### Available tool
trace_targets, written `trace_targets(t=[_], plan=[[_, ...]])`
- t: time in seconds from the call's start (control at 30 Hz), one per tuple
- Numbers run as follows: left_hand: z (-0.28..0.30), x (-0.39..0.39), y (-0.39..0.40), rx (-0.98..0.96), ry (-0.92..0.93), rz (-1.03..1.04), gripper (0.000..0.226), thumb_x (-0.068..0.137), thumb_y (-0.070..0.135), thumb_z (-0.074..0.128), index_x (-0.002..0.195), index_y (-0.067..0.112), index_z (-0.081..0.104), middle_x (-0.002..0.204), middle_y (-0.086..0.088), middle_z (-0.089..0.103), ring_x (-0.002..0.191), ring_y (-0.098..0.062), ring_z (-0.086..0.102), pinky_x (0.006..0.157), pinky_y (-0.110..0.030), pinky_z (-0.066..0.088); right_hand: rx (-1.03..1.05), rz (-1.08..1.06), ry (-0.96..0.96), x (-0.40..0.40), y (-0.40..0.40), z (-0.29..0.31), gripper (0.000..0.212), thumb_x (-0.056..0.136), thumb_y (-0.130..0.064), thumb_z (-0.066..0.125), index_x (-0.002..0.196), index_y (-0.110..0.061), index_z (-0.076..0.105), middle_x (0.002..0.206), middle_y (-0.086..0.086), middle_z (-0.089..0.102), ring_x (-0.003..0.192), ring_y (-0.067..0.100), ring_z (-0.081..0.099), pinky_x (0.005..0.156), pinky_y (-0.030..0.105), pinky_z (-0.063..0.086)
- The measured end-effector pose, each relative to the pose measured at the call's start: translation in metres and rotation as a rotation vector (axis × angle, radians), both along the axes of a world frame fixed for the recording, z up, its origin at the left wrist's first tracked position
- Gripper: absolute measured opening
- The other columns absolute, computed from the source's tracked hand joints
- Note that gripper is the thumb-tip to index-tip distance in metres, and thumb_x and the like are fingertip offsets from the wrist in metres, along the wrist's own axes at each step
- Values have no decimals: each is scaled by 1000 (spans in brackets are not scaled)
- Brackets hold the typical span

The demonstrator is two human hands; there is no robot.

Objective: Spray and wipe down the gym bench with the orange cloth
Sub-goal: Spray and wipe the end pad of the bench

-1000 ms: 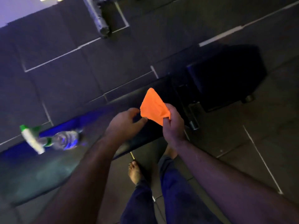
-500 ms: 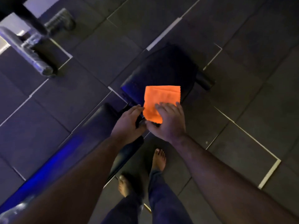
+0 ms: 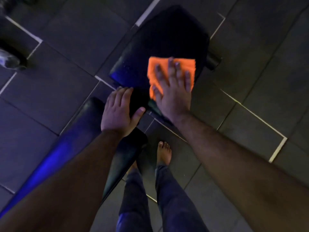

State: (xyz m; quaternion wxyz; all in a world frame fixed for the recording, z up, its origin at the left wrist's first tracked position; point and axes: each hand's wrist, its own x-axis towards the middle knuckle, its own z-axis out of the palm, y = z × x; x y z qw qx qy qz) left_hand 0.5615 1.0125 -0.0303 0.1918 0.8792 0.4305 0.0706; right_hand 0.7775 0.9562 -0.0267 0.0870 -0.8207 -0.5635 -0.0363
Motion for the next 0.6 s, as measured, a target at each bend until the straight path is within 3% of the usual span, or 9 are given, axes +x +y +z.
trace_targets(t=[0.17,0.33,0.43,0.53,0.6], plan=[[-3,-6,1,60,49,-195,83,106,76,35,167,20,37,177,-11,31,164,-33,28,135,-50,13,27,-183,14,3,9,2,68,105,-47,48,167,-30,27,177,10,21,163,30,18,130,54,15],[-6,-8,3,61,55,-214,84,105,78,31,169,24,33,180,-9,24,166,-29,23,136,-45,7,-41,-276,284,-66,-61,-12,67,107,-42,44,168,-24,25,177,15,11,164,37,7,127,63,21],[-9,-10,4,55,86,-242,88,104,81,29,171,24,28,180,-11,20,167,-30,19,136,-49,8,79,-434,319,-37,-12,-3,64,106,-43,42,166,-24,32,176,16,15,163,42,11,126,64,21],[-10,-9,5,45,91,-242,91,103,83,28,171,23,28,181,-12,19,166,-31,19,135,-53,11,129,-686,261,-2,48,17,61,107,-45,33,167,-33,28,178,9,14,164,36,12,126,64,22],[-9,-9,5,40,93,-243,92,102,84,27,171,23,28,181,-12,19,167,-31,19,135,-54,11,119,-723,254,16,69,25,60,109,-44,31,168,-33,25,178,9,11,164,35,10,127,63,20]])
